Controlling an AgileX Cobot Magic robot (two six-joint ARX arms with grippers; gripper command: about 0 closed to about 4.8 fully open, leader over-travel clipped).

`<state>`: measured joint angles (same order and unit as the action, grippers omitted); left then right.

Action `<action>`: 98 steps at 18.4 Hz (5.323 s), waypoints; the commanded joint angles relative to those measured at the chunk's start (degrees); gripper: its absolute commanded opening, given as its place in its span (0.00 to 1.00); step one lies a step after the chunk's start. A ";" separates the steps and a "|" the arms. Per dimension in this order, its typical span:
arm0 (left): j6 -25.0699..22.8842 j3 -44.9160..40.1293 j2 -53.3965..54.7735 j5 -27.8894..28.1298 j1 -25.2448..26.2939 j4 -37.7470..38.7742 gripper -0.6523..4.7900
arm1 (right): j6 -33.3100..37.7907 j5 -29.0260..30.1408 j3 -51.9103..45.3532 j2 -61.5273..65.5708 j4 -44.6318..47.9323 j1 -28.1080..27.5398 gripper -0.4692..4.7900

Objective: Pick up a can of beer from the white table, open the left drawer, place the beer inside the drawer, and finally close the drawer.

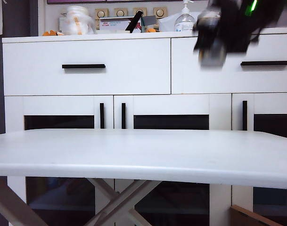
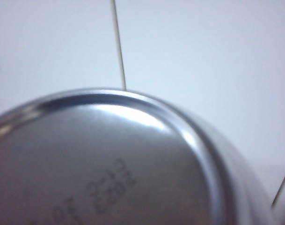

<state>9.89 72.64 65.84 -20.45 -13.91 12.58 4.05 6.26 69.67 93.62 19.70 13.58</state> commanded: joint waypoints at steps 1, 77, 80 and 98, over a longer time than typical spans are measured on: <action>9.09 0.09 2.32 -0.15 0.11 -8.17 0.11 | 0.22 0.55 0.66 -7.30 -0.72 0.04 0.39; 75.01 38.62 66.82 13.64 7.37 -43.28 0.78 | 1.90 16.35 0.66 -25.05 -21.18 1.01 0.39; 74.64 38.84 66.82 14.01 7.37 -43.04 0.78 | 1.90 16.35 0.66 -25.05 -21.18 1.01 0.39; 73.53 38.82 66.82 14.21 8.02 -43.06 0.11 | 1.92 16.37 0.66 -25.05 -21.18 1.01 0.39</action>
<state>84.84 111.26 132.92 -6.26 -6.02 -29.91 5.76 22.52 69.69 69.21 -4.69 14.52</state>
